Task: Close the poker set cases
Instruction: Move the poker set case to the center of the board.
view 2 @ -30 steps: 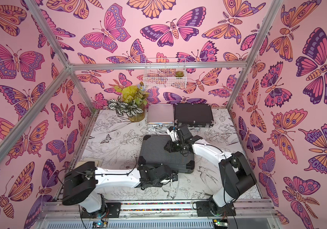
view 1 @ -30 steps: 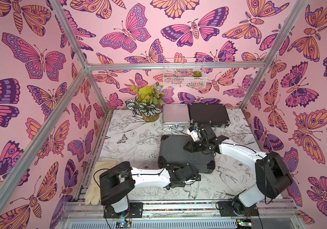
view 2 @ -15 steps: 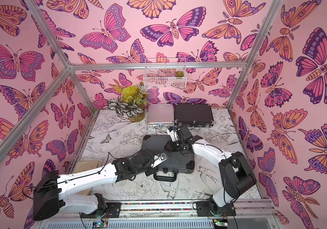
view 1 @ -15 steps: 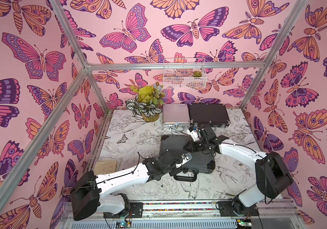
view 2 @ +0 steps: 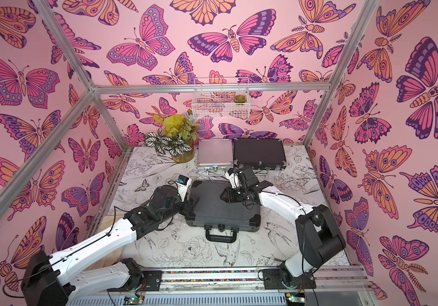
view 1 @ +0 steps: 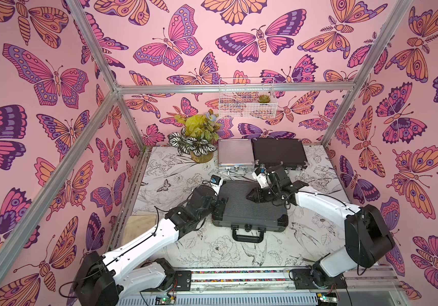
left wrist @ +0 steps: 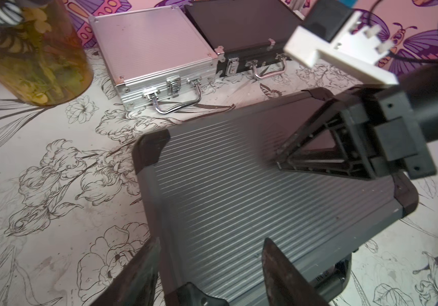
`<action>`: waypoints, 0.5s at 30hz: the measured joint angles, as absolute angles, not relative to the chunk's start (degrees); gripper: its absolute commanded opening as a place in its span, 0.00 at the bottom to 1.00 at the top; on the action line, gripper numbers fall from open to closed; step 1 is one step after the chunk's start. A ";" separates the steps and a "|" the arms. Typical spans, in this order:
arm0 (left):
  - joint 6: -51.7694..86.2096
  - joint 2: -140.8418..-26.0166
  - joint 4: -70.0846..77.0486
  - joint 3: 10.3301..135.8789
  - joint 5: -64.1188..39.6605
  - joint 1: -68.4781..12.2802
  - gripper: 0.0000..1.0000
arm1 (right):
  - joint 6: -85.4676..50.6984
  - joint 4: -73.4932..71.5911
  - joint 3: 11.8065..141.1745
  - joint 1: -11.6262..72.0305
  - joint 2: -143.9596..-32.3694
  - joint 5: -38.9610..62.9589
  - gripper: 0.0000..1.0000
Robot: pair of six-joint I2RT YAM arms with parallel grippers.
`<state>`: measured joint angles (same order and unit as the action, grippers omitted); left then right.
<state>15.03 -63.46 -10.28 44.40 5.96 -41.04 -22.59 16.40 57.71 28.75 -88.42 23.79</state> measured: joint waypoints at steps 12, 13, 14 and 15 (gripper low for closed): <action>24.16 -69.60 -13.30 45.52 2.42 -34.68 0.98 | -24.10 25.80 55.53 19.42 -80.51 14.57 0.62; 24.43 -70.52 -13.41 45.65 1.80 -34.46 0.98 | -24.43 26.00 55.02 18.04 -79.88 14.17 0.62; 24.60 -71.68 -13.54 45.84 1.10 -34.39 0.98 | -24.69 25.96 54.41 16.80 -79.07 13.65 0.63; 24.75 -72.69 -13.56 45.98 0.69 -34.41 0.97 | -25.17 25.93 53.82 15.88 -78.37 13.47 0.63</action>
<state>24.75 -72.69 -13.56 45.98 0.69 -34.41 -25.17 25.93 53.82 15.88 -78.37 13.47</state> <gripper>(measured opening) 0.977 0.624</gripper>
